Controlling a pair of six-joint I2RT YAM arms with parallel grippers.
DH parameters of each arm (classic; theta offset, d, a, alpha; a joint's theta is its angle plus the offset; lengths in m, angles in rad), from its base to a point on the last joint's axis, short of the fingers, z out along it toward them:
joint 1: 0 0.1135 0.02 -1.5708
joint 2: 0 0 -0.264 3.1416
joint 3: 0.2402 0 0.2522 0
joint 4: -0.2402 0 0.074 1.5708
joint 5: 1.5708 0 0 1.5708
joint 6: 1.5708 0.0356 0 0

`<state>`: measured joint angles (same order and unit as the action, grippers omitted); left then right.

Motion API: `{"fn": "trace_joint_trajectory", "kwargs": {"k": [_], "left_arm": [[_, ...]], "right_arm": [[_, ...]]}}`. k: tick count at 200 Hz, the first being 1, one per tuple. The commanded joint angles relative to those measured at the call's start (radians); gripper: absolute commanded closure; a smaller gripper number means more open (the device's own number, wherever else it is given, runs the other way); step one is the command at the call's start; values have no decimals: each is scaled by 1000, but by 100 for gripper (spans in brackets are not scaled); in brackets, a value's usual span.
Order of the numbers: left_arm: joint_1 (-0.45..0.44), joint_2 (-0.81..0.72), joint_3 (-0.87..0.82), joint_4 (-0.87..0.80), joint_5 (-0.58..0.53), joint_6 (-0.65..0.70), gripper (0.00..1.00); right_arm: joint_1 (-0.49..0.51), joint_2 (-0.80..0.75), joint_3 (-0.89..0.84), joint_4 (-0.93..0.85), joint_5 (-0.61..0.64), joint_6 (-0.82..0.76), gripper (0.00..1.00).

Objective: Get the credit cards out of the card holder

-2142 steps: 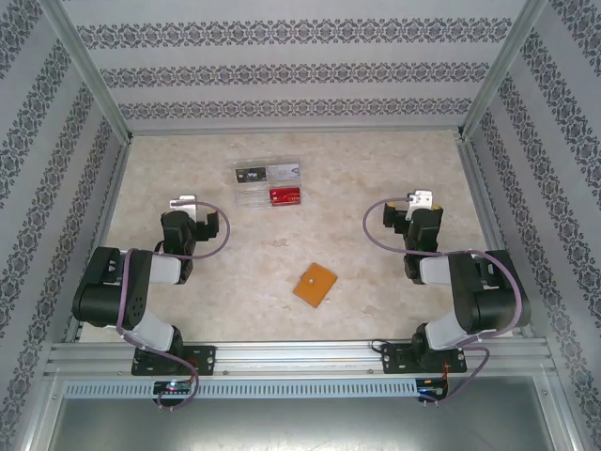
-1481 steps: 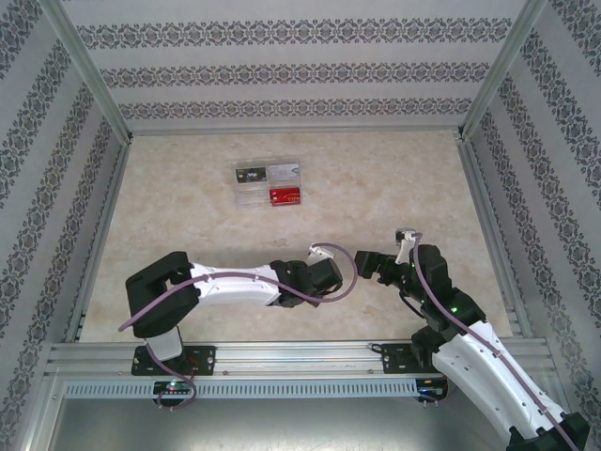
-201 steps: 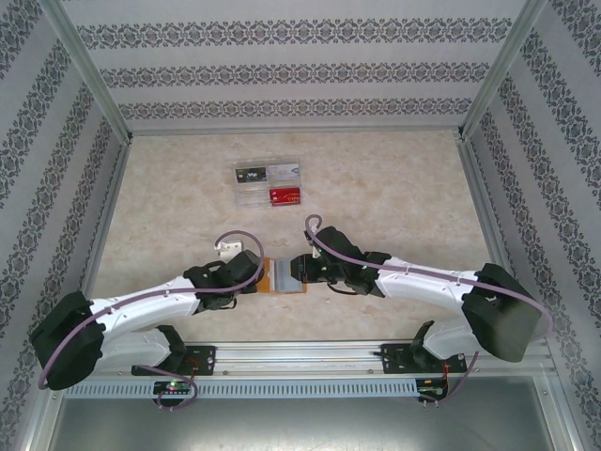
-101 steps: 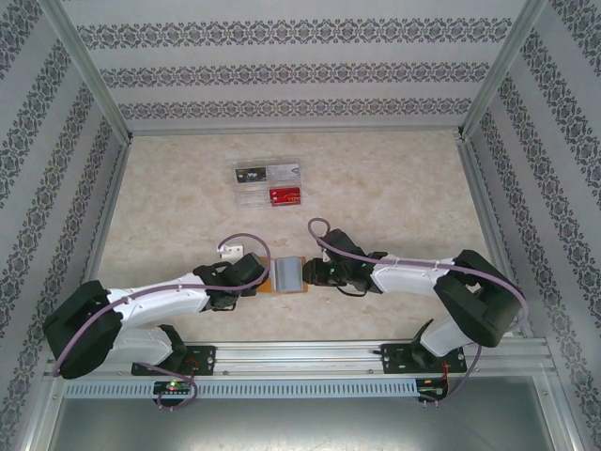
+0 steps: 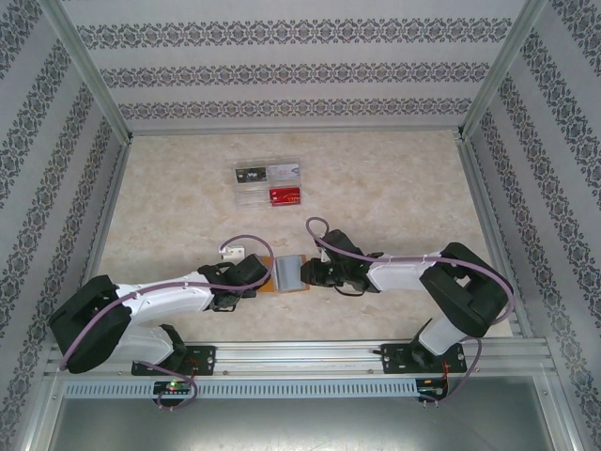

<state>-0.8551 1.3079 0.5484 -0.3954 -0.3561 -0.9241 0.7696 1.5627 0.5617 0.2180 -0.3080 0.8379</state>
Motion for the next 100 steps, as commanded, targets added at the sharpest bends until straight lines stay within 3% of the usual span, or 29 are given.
{"fn": "trace_joint_trajectory", "kwargs": {"k": [1, 25, 66, 87, 100], "left_arm": [[13, 14, 16, -2, 9, 13, 100], [13, 14, 13, 4, 15, 11, 100], [13, 13, 12, 12, 22, 16, 100], [14, 14, 12, 25, 29, 19, 100], [12, 15, 12, 33, 33, 21, 100]], "right_arm": [[0, -38, -19, 43, -29, 12, 83], [1, -50, -28, 61, -47, 17, 100], [14, -141, -27, 25, -25, 29, 100], [48, -225, 10, -77, 27, 5, 100], [79, -252, 77, -230, 108, -31, 100]]}}
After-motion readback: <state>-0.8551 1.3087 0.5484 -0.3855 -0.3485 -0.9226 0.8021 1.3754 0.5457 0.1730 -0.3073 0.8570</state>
